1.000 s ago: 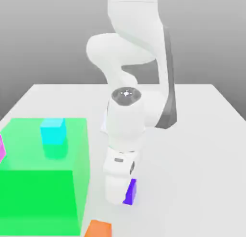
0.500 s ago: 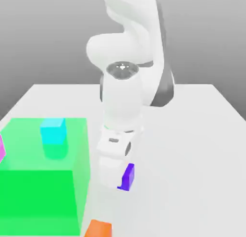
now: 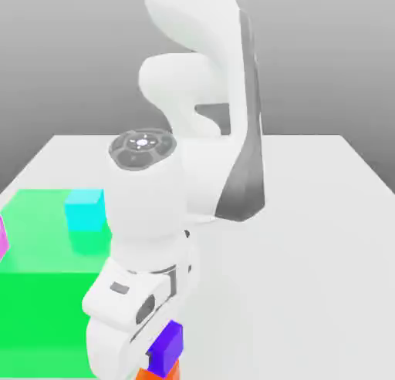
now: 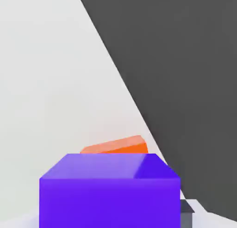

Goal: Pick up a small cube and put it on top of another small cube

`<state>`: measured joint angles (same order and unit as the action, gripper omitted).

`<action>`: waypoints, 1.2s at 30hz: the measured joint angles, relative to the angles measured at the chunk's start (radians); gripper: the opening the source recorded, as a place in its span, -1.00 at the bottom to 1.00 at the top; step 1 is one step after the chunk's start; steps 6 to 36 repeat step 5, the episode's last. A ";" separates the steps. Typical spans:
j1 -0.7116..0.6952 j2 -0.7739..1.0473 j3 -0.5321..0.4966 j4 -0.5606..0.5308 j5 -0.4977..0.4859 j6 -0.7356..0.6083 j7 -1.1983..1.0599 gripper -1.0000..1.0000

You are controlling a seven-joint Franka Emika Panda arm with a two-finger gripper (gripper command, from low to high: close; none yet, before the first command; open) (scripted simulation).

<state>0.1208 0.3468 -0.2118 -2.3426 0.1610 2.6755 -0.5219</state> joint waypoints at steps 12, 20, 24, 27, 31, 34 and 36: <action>-0.001 0.005 0.001 0.001 0.002 0.005 -0.001 1.00; -0.001 0.005 0.001 0.001 0.002 0.005 -0.001 1.00; -0.001 0.005 0.001 0.001 0.002 0.005 -0.001 1.00; -0.001 0.005 0.001 0.001 0.002 0.005 -0.001 1.00; -0.001 0.005 0.001 0.001 0.002 0.005 -0.001 1.00; -0.001 0.005 0.001 0.001 0.002 0.005 -0.001 1.00; -0.001 0.005 0.001 0.001 0.002 0.005 -0.001 1.00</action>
